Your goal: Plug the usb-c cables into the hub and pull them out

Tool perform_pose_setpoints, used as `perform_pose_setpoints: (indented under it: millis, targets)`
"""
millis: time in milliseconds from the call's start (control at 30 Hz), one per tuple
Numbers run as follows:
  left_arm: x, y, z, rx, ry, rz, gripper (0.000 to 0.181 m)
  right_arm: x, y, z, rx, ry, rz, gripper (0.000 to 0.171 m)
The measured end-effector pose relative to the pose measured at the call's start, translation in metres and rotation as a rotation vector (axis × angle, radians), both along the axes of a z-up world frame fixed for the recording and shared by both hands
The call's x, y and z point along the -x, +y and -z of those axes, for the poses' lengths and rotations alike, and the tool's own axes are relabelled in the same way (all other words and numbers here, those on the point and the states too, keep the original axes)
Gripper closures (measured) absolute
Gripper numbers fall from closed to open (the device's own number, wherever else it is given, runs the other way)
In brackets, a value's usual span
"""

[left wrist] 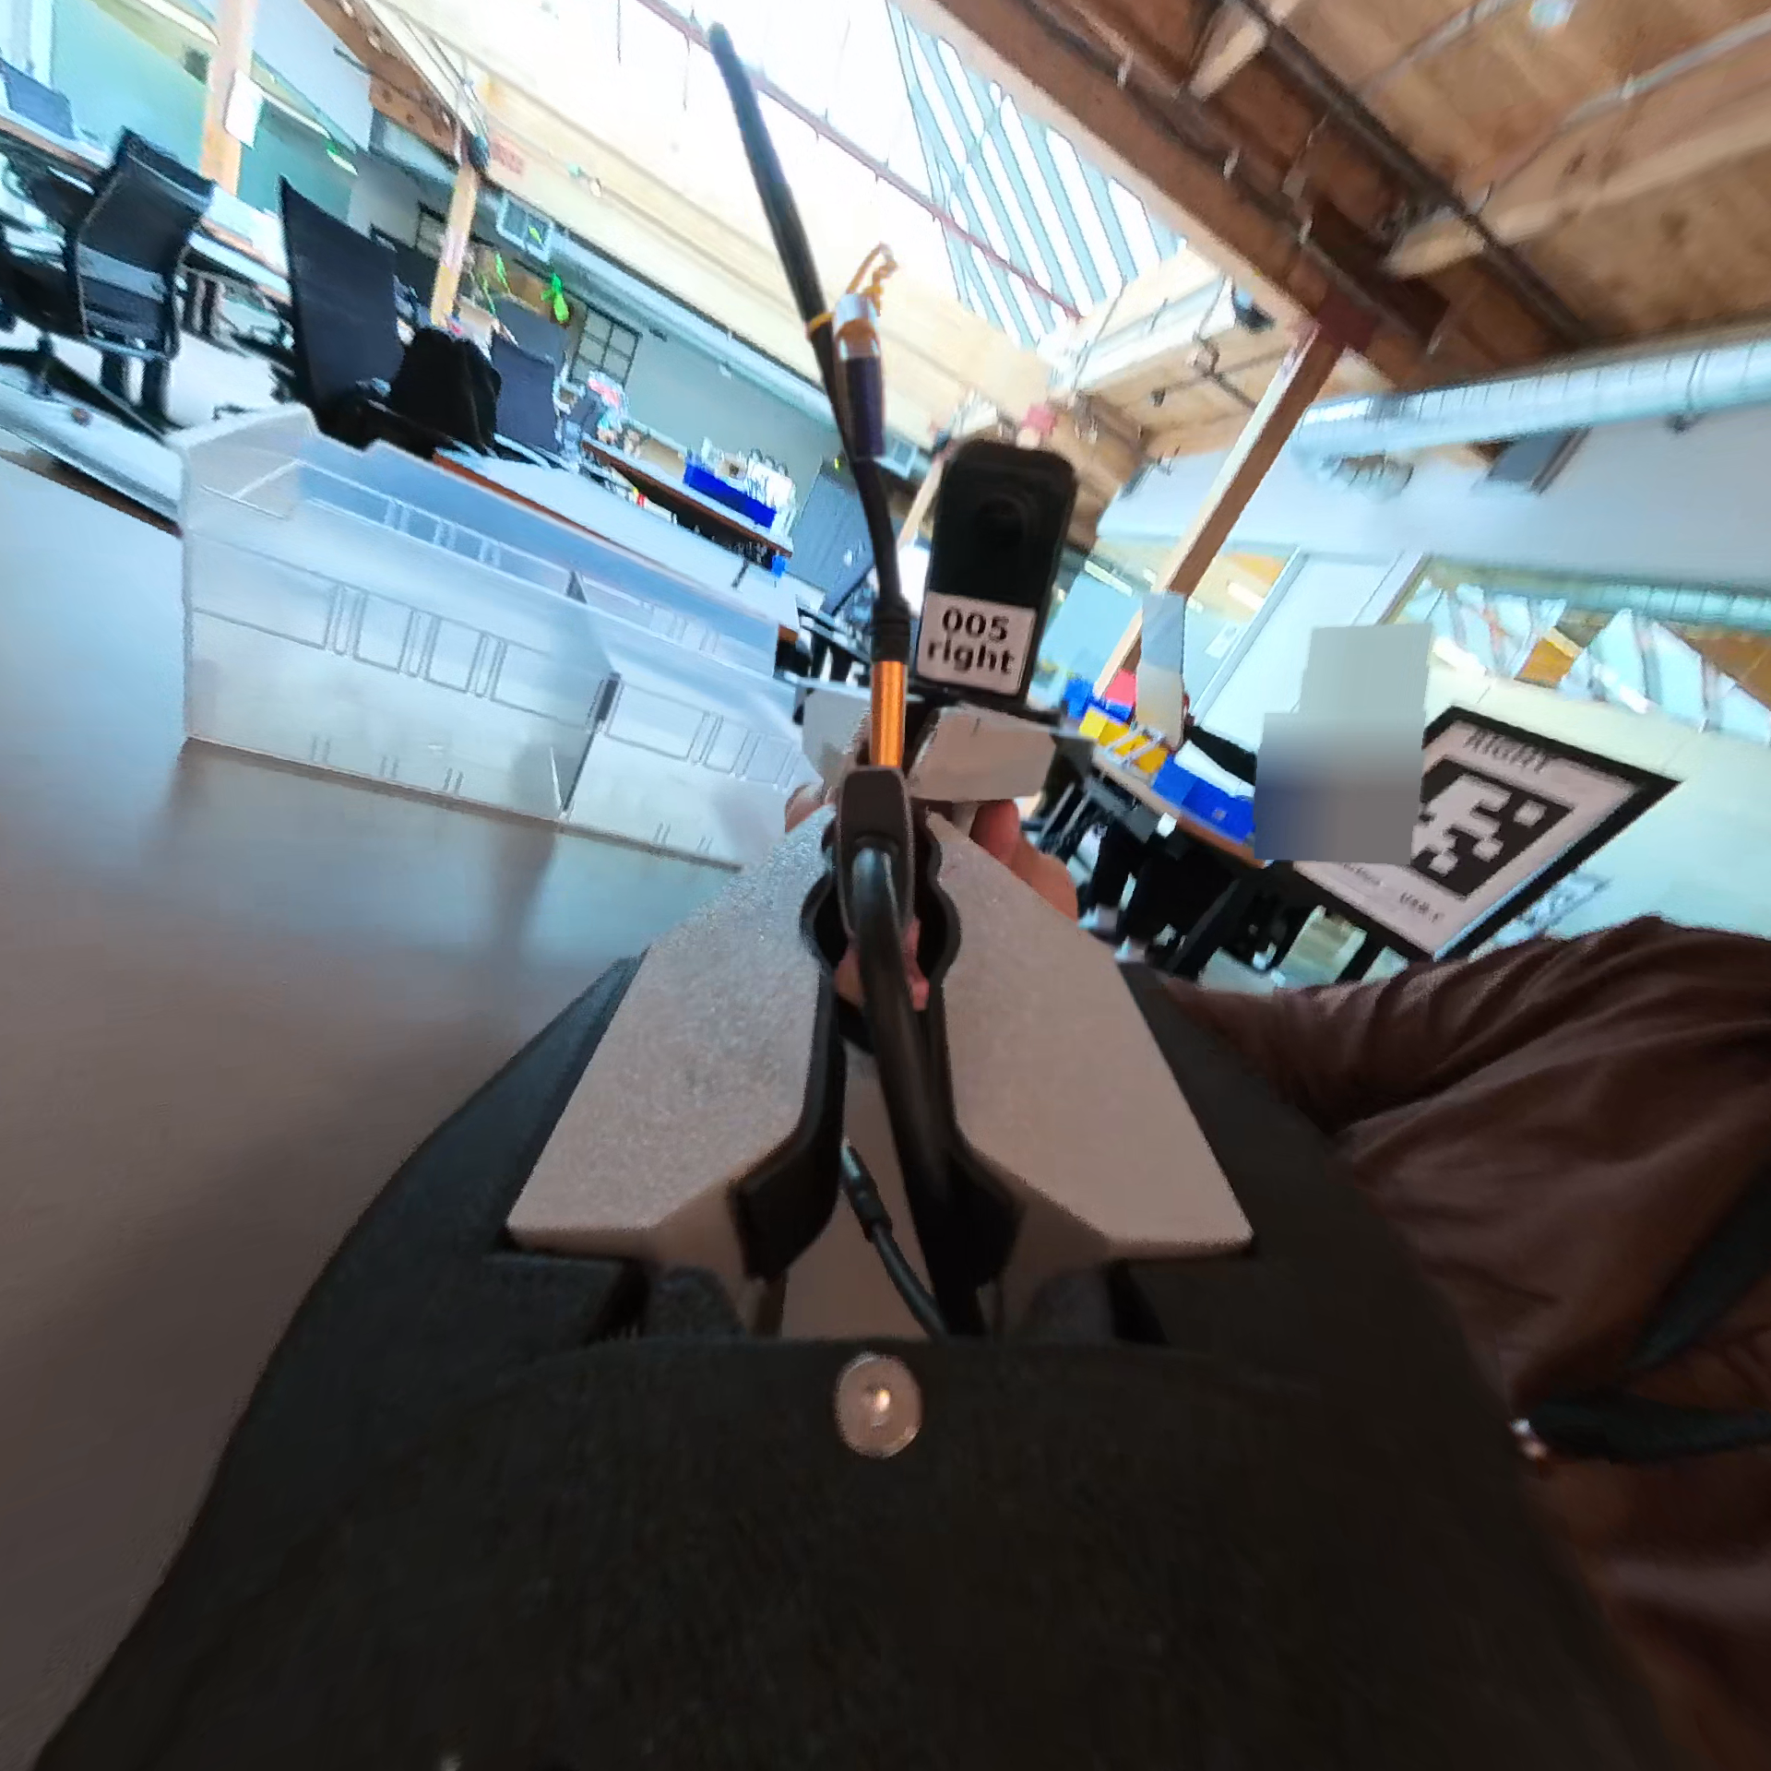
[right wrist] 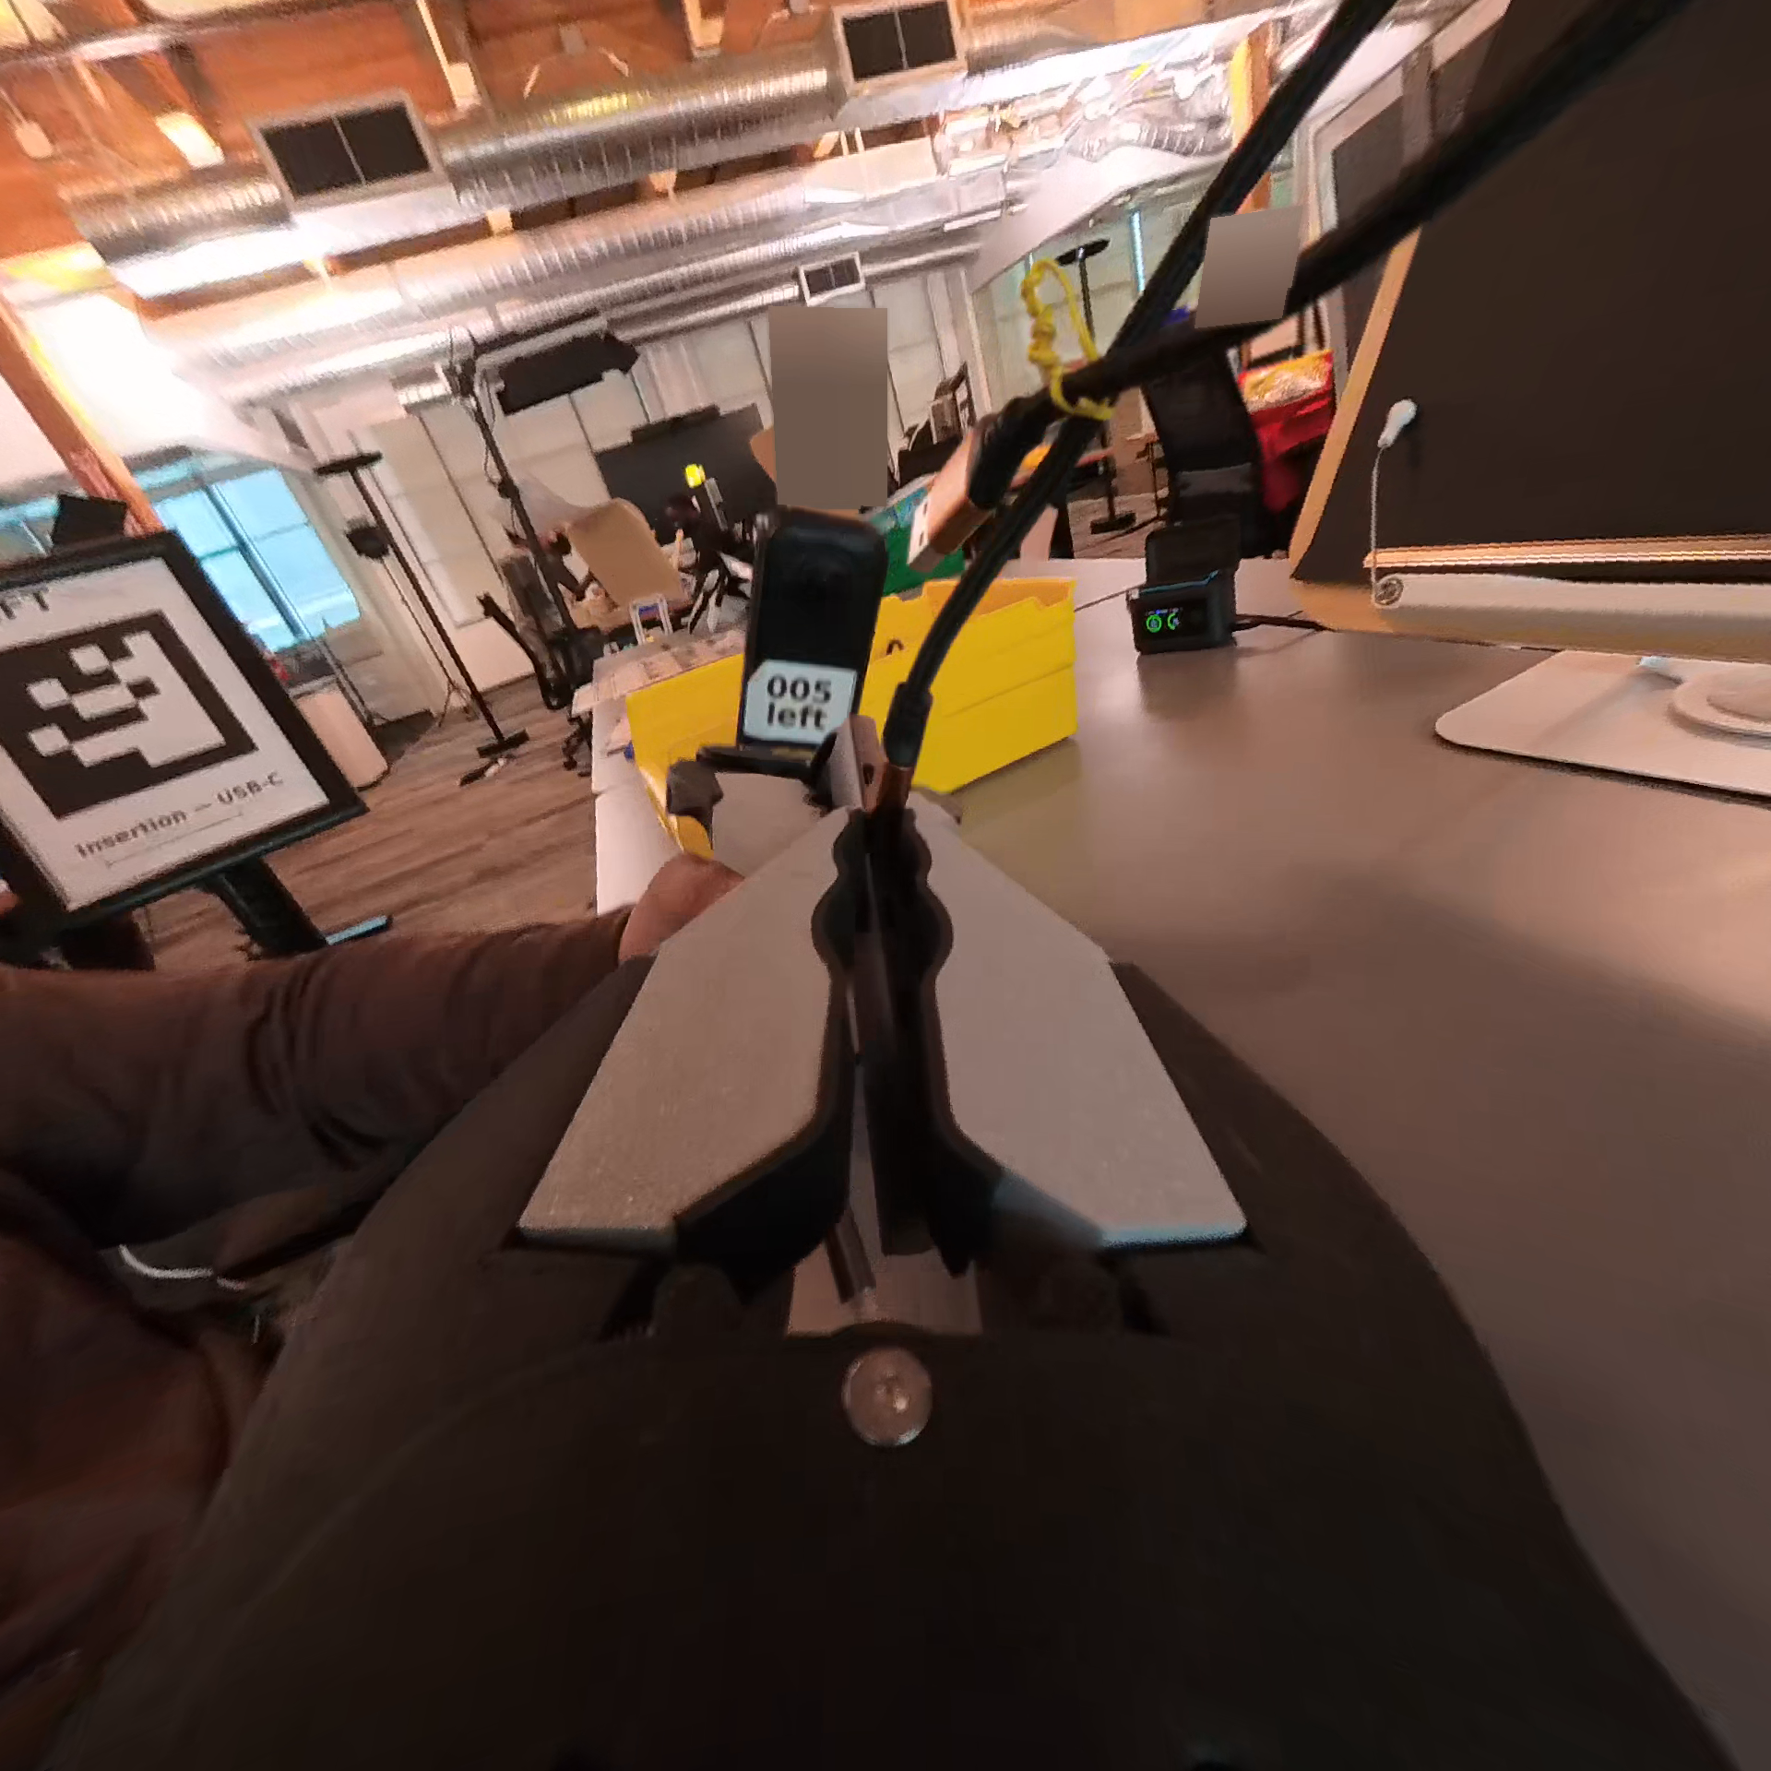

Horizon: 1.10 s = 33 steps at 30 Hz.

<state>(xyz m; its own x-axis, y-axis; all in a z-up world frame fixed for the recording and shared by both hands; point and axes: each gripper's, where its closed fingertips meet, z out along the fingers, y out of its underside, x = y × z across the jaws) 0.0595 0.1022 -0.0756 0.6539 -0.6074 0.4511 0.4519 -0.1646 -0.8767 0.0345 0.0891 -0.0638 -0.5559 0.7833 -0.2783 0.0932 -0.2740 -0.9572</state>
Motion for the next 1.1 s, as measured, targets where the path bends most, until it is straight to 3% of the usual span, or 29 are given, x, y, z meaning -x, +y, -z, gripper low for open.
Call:
perform_pose_setpoints:
  millis: [400,900,1100]
  targets:
    - [0.032,-0.008,-0.031,-0.138,-0.204,-0.106,0.172,0.030,-0.007,-0.029,0.152,0.098,0.055,0.169]
    - [0.041,-0.018,-0.047,-0.227,-0.182,-0.174,0.172,0.036,-0.015,-0.047,0.294,0.127,0.022,0.170]
    - [0.035,-0.030,-0.058,-0.244,-0.074,-0.171,0.173,0.028,-0.031,-0.057,0.145,0.063,-0.097,0.168]
